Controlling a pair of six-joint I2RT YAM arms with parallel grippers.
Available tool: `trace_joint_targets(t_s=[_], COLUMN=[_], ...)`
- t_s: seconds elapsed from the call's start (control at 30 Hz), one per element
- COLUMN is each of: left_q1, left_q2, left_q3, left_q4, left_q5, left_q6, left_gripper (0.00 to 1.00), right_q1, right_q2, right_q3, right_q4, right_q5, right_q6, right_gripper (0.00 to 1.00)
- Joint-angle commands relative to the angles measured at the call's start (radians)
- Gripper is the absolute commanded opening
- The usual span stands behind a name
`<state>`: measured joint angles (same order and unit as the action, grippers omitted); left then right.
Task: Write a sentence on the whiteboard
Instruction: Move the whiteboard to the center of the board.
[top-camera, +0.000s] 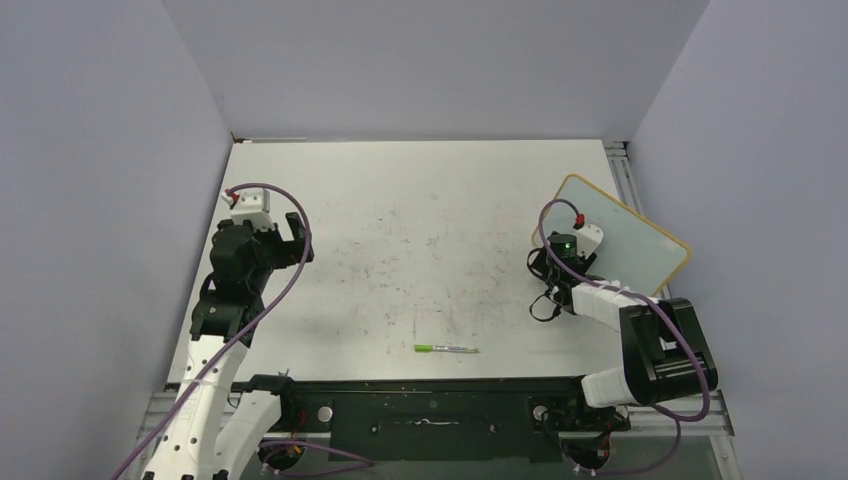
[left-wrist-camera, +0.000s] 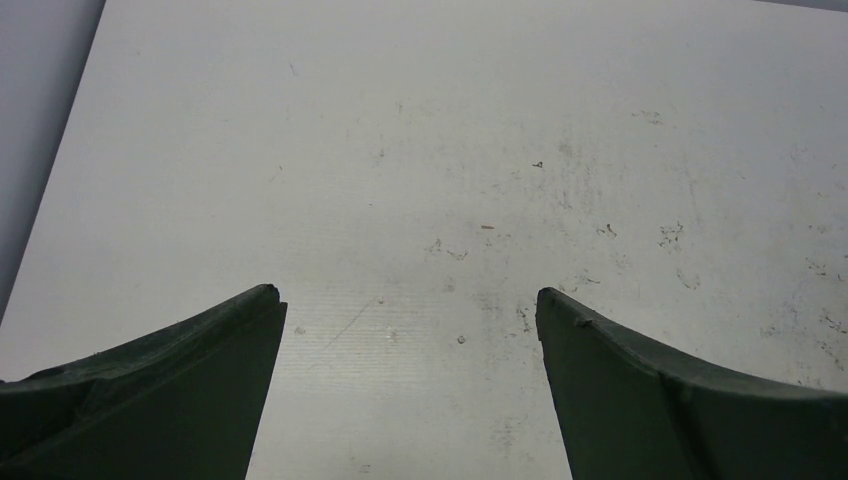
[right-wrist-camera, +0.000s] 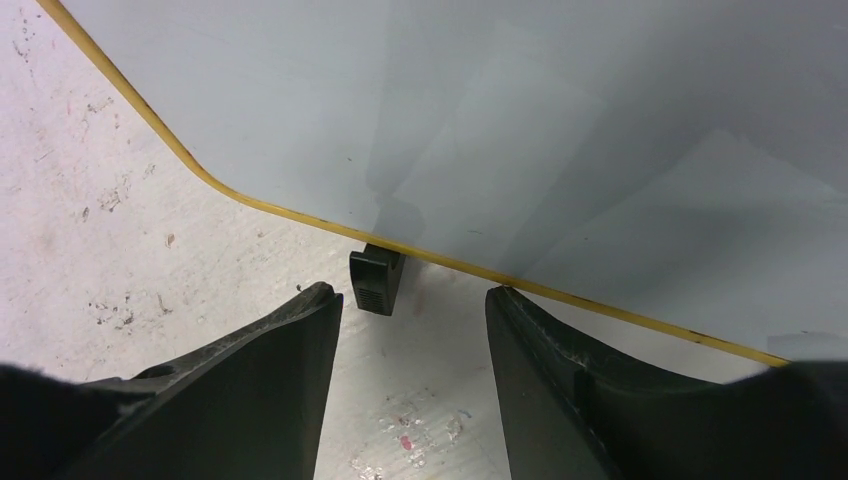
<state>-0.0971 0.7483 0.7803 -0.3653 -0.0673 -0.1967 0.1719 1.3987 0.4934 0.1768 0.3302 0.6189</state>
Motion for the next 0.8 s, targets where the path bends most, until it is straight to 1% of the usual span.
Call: trace_joint_targets(t_s=[0.0, 0.1, 0.27, 0.47, 0.77], left_q1=[-0.001, -0.001, -0.001, -0.001, -0.003], left_q2=[0.004, 0.012, 0.012, 0.016, 0.031], left_q3=[0.002, 0.007, 0.005, 0.005, 0.007], left_q4=[0.030, 0.029, 0.031, 0.032, 0.027], left_q5=[0.027, 0.037, 0.043, 0.046, 0.055], left_q6=[0.017, 0.018, 0.016, 0.016, 0.013], left_gripper=[0.96, 0.96, 0.96, 0.96, 0.96], right_q1=[0.010, 0.014, 0.024, 0.029, 0.032], right_q2=[0.020, 0.039, 0.068, 0.102, 0.147], right_q3=[0.045, 0.054, 0.071, 0.092, 0.112], right_q4=[0.094, 0.102, 0.106, 0.117, 0.130], right_q5=[0.027, 0.049, 0.093, 0.111, 0.110], right_q6=[0.003, 0.005, 0.014, 0.005, 0.000], right_gripper=[0.56, 0.55, 0.49, 0.42, 0.36])
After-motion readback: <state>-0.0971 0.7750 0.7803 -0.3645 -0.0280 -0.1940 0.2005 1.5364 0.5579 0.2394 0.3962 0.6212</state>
